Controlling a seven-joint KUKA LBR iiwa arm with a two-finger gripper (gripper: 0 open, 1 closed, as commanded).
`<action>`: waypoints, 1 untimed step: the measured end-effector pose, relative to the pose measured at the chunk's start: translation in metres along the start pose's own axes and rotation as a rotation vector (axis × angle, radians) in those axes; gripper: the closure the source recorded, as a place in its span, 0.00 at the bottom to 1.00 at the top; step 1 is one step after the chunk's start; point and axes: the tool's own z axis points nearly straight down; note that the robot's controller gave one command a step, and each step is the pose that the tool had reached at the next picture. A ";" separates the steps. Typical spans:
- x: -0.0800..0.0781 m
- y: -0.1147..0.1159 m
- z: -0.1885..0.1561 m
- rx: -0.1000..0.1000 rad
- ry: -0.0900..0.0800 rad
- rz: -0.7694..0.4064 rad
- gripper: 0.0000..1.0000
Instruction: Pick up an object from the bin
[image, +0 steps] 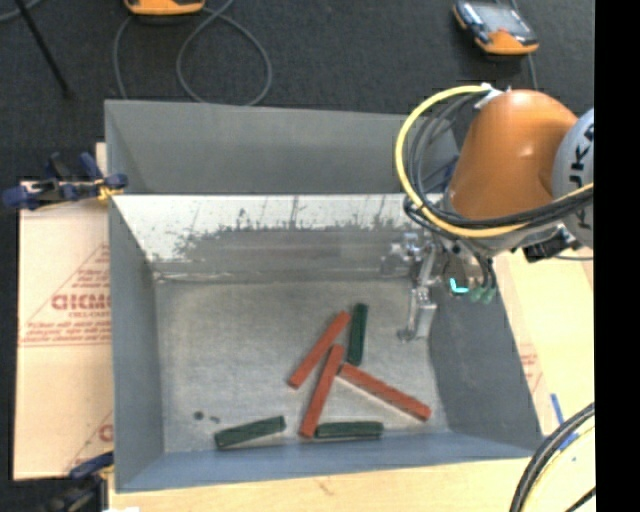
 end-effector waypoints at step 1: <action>0.010 0.036 0.157 0.000 -0.003 -0.156 0.00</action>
Offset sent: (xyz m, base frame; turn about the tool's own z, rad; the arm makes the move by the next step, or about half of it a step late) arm -0.0098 0.0366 -0.1543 -0.1583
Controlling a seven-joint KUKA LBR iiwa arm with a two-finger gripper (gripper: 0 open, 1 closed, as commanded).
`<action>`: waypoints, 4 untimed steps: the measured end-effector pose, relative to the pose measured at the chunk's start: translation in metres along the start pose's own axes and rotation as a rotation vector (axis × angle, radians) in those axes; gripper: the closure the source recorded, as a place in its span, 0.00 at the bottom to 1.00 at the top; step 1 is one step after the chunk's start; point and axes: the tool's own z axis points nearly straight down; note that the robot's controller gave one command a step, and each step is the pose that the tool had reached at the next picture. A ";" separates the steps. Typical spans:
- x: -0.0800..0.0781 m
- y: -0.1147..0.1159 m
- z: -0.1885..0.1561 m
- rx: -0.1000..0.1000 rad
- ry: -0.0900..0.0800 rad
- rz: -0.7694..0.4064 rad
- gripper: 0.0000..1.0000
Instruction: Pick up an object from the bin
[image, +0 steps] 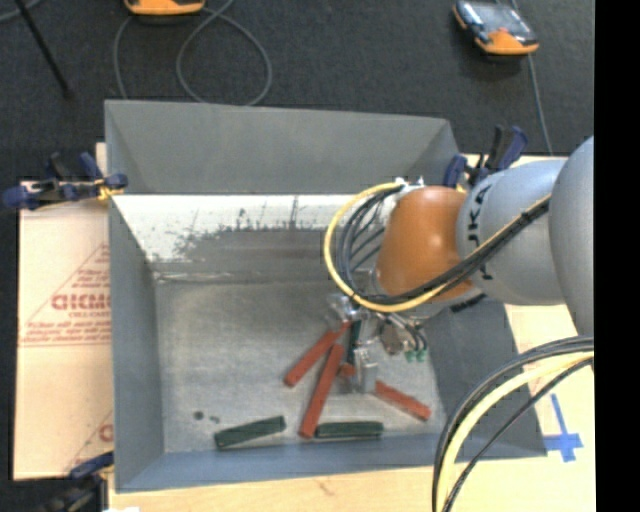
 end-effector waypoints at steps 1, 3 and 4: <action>-0.004 -0.001 -0.009 0.003 -0.011 -0.001 1.00; 0.042 0.083 -0.002 -0.002 -0.003 -0.111 0.00; 0.022 0.064 0.001 0.001 -0.006 -0.270 0.00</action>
Offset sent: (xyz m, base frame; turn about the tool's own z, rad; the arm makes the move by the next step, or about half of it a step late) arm 0.0000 0.0000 0.0000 0.0000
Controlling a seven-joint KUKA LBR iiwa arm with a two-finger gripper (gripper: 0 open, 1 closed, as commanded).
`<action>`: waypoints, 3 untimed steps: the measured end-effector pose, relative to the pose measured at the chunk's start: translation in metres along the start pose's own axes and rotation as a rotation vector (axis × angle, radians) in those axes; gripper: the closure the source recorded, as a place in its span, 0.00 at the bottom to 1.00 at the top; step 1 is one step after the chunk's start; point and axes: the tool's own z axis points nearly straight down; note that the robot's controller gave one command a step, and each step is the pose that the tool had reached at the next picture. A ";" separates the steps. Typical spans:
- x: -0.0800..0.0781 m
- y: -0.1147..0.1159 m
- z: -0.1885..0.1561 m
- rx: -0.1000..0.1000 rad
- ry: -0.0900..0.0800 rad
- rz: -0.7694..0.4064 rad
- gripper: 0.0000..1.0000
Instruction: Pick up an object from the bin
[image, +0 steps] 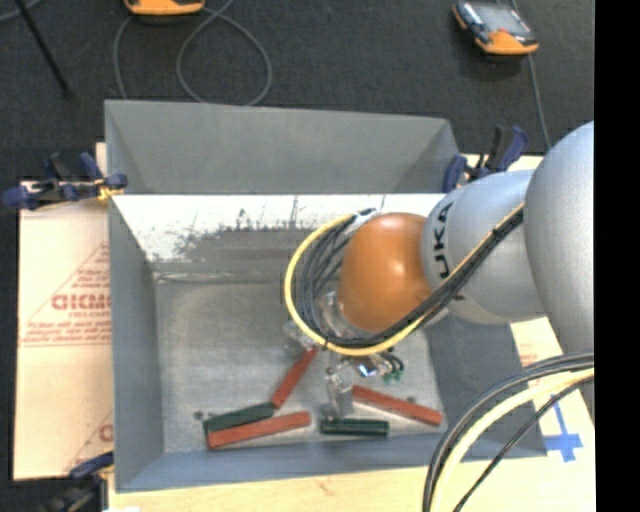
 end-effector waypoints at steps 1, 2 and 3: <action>-0.001 0.000 -0.001 0.001 -0.002 0.000 1.00; -0.005 -0.057 -0.012 0.000 0.002 -0.129 1.00; 0.024 -0.072 -0.153 0.005 -0.004 -0.134 1.00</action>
Offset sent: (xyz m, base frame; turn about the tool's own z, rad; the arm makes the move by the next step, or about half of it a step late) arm 0.0000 0.0000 0.0000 0.0000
